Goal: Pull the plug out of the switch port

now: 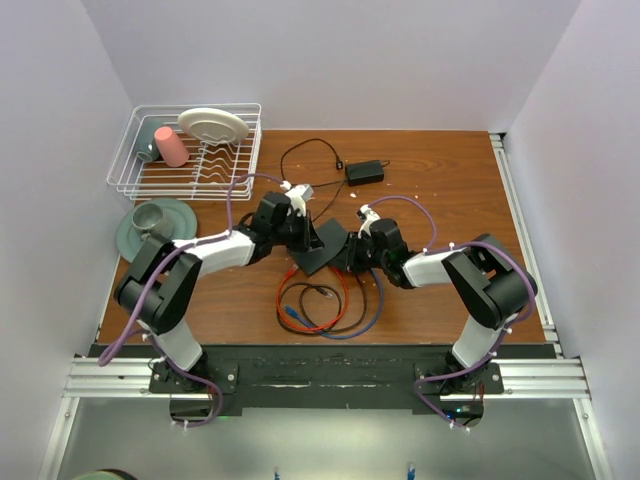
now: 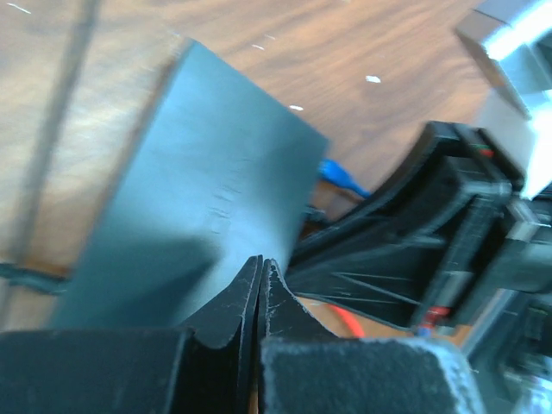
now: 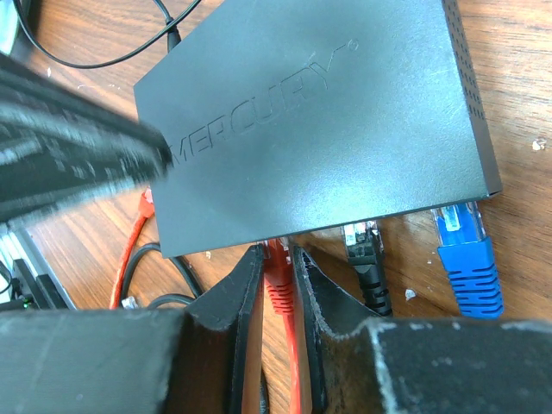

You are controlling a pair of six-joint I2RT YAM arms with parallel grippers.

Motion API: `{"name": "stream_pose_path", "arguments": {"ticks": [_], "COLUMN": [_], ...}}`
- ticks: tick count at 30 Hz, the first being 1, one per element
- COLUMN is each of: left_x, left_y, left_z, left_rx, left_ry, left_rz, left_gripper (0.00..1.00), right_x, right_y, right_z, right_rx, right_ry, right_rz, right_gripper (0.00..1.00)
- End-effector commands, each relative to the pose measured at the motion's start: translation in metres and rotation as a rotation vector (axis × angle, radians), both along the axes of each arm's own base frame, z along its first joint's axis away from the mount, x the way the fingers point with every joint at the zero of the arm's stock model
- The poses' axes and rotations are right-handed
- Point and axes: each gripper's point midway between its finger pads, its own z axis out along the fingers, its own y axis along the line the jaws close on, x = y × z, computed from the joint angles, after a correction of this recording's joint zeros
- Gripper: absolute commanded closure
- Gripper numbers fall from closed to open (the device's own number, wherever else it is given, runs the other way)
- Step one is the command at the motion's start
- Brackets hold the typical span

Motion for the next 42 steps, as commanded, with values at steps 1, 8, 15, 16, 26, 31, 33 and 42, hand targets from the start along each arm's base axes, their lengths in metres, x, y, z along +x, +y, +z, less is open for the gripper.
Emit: {"name": "stream_pose_path", "arguments": {"ticks": [1,8,15,16,26,31,33,42], "left_x": [-0.011,-0.021,-0.011,-0.008,0.000,0.000,0.002,0.002], "left_y": [-0.032,-0.032,-0.027,-0.025,-0.021,-0.011,-0.010,-0.007], "left_z": [0.016,-0.011,-0.027,-0.028,-0.067,-0.089,-0.090,-0.109], "left_rx": [-0.237,-0.279,-0.311,-0.324,-0.333,-0.329,-0.344,-0.360], "left_ry": [0.073,0.148,0.196,0.209,0.326,0.384,0.391,0.437], "left_rz": [-0.078,-0.078,-0.020,-0.005,0.082,0.149,0.163,0.205], "left_gripper": [1.00,1.00,1.00,1.00,1.00,1.00,1.00,1.00], "right_x": [-0.052,-0.053,-0.056,-0.055,-0.061,-0.064,-0.066,-0.079], "right_y": [-0.042,-0.043,-0.045,-0.046,-0.051,-0.053,-0.055,-0.062], "right_z": [-0.068,-0.072,-0.072,-0.072,-0.075,-0.077,-0.078,-0.076], "right_rx": [-0.213,-0.226,-0.235,-0.236,-0.255,-0.261,-0.268,-0.252], "right_ry": [0.227,0.236,0.239,0.239,0.256,0.276,0.294,0.337], "right_rz": [0.010,0.010,0.011,0.008,0.006,-0.002,-0.014,-0.067], "right_gripper": [1.00,1.00,1.00,1.00,1.00,1.00,1.00,1.00]}}
